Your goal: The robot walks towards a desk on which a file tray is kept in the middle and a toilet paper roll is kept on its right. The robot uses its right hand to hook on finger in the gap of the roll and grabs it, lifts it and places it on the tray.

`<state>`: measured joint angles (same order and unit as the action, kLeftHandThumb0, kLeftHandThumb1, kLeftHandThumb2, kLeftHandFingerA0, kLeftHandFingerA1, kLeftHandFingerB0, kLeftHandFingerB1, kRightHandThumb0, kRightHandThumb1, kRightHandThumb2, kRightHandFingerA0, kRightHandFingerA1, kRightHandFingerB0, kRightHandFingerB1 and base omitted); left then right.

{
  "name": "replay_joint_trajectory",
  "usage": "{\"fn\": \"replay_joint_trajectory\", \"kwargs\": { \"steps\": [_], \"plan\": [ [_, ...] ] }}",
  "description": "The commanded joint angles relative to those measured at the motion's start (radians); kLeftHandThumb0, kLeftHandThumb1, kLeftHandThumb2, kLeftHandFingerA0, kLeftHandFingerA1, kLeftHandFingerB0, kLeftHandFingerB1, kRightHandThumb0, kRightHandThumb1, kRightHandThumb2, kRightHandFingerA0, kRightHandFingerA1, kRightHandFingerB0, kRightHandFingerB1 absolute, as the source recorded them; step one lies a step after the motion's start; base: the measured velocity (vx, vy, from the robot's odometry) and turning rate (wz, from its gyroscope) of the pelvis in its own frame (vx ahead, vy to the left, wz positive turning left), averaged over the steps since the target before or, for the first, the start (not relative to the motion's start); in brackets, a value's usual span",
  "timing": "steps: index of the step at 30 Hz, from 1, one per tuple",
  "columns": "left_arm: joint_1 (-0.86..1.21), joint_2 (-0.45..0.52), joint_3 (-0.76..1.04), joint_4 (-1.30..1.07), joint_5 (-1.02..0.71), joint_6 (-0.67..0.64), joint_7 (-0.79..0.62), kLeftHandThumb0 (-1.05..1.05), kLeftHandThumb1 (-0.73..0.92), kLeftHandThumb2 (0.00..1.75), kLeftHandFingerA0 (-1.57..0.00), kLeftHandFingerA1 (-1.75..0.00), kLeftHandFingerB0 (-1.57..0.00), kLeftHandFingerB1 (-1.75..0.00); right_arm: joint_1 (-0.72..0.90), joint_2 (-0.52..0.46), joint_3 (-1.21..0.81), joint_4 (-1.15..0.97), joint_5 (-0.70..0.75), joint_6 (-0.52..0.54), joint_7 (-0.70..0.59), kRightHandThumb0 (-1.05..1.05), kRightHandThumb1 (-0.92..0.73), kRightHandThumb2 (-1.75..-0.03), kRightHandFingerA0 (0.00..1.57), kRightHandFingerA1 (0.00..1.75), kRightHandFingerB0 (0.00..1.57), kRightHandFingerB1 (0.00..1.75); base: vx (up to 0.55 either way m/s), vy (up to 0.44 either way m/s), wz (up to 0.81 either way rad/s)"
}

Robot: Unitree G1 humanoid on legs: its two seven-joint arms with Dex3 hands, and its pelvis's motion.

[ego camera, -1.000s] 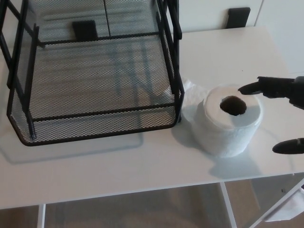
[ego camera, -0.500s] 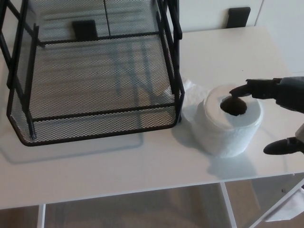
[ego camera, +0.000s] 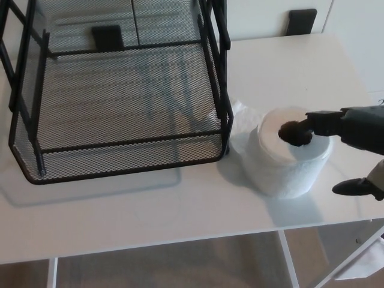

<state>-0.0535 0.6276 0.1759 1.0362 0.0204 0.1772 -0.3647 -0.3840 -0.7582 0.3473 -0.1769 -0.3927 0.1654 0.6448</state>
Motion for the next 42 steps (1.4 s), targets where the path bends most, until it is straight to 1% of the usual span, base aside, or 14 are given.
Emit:
{"fn": "replay_joint_trajectory", "kwargs": {
  "steps": [1, 5, 6, 8, 12, 16, 19, 20, 22, 33, 34, 35, 36, 42],
  "plan": [
    [-0.01, 0.01, 0.004, -0.011, -0.007, 0.041, 0.02, -1.05, 0.68, 1.23, -0.19, -0.77, -0.06, -0.47, 0.013, 0.007, 0.014, 0.009, -0.052, -0.021, 0.005, -0.36, -0.41, -0.97, 0.02, 0.52, 0.0, 0.49, 0.0, 0.0, 0.0],
    [-0.029, 0.005, 0.013, 0.011, -0.012, 0.063, 0.041, -1.05, 0.66, 1.21, -0.59, -0.98, -0.04, -0.52, -0.005, 0.034, 0.059, 0.027, -0.093, -0.029, 0.009, -0.36, -0.43, -0.99, 0.02, 0.52, 0.0, 0.5, 0.0, 0.0, 0.0],
    [-0.026, 0.006, 0.002, -0.006, -0.003, 0.068, 0.036, -1.05, 0.67, 1.23, -0.66, -1.02, -0.09, -0.47, -0.008, 0.045, 0.068, 0.038, -0.104, -0.041, -0.006, -0.6, -0.62, -0.59, 0.16, 0.42, 0.16, 0.29, 0.0, 0.0, 0.0],
    [-0.032, 0.003, -0.005, -0.007, 0.001, 0.065, 0.035, -1.05, 0.67, 1.23, -0.66, -1.02, -0.09, -0.47, -0.011, 0.045, 0.07, 0.044, -0.114, -0.054, -0.01, -0.6, -0.62, -0.59, 0.16, 0.42, 0.16, 0.29, 0.0, 0.0, 0.0],
    [-0.034, -0.004, -0.009, -0.01, -0.005, 0.056, 0.026, -1.05, 0.7, 1.23, 0.0, -0.63, -0.15, -0.46, -0.045, 0.083, 0.145, 0.142, -0.191, -0.122, -0.051, -0.63, -0.49, -0.81, 0.21, 0.53, 0.09, 0.41, 0.0, 0.0, 0.0],
    [-0.06, -0.011, -0.009, 0.041, -0.003, 0.037, 0.031, -1.05, 0.68, 1.15, -0.08, -0.59, 0.0, -0.4, -0.064, 0.082, 0.182, 0.174, -0.245, -0.138, -0.059, -0.63, -0.5, -0.82, 0.26, 0.54, 0.08, 0.41, 0.0, 0.0, 0.0],
    [-0.057, -0.006, -0.028, 0.033, 0.011, 0.039, 0.032, -1.05, 0.71, 1.25, -0.09, -0.71, -0.1, -0.46, -0.034, 0.085, 0.185, 0.228, -0.323, -0.24, -0.276, -0.58, -0.56, -0.58, 0.87, 1.07, 0.39, 0.35, 0.0, 0.0, 0.0],
    [-0.054, -0.005, -0.028, 0.033, 0.009, 0.034, 0.03, -1.05, 0.71, 1.25, -0.07, -0.69, -0.1, -0.48, -0.028, 0.09, 0.194, 0.243, -0.368, -0.251, -0.35, -0.57, -0.57, -0.6, 0.91, 1.48, 0.44, 0.39, 0.0, 0.0, 0.0],
    [-0.044, -0.006, -0.03, 0.015, 0.011, 0.037, 0.037, -1.05, 0.73, 1.25, -0.01, -0.66, -0.11, -0.5, -0.03, 0.078, 0.215, 0.24, -0.465, -0.274, -0.477, -0.36, -0.65, -0.59, 0.95, 1.62, 0.68, 0.52, 0.0, 0.0, 0.0],
    [-0.062, -0.007, -0.046, 0.046, 0.022, 0.036, 0.055, -1.05, 0.72, 1.24, -0.07, -0.68, -0.12, -0.56, -0.025, 0.103, 0.177, 0.296, -0.471, -0.393, -0.783, -0.2, -0.64, -0.73, 0.91, 1.67, 0.87, 1.12, 0.0, 0.0, 0.0],
    [-0.063, -0.006, -0.054, 0.044, 0.03, 0.037, 0.06, -1.05, 0.92, 0.74, -0.32, -1.09, -0.15, -0.69, -0.022, 0.104, 0.173, 0.292, -0.465, -0.393, -0.78, -0.23, -0.66, -0.76, 0.88, 1.67, 0.87, 1.09, 0.0, 0.0, 0.0],
    [-0.063, -0.005, -0.058, 0.043, 0.033, 0.038, 0.062, -1.05, 0.92, 0.74, -0.32, -1.09, -0.15, -0.69, -0.021, 0.104, 0.171, 0.292, -0.464, -0.393, -0.779, -0.23, -0.66, -0.76, 0.88, 1.67, 0.87, 1.09, 0.0, 0.0, 0.0],
    [-0.058, -0.003, -0.064, 0.039, 0.036, 0.027, 0.055, -1.05, 0.74, 1.26, -0.16, -0.73, -0.1, -0.6, -0.018, 0.107, 0.167, 0.296, -0.461, -0.401, -0.798, -0.22, -0.63, -0.75, 0.91, 1.65, 0.91, 0.98, 0.0, 0.0, 0.0],
    [-0.05, 0.005, -0.076, 0.031, 0.04, 0.015, 0.036, -1.05, 0.71, 1.25, -0.13, -0.7, -0.07, -0.58, -0.018, 0.114, 0.144, 0.311, -0.447, -0.42, -0.845, -0.26, -0.55, -0.83, 1.04, 1.52, 0.92, 0.97, 0.0, 0.0, 0.0]
  ]
}}
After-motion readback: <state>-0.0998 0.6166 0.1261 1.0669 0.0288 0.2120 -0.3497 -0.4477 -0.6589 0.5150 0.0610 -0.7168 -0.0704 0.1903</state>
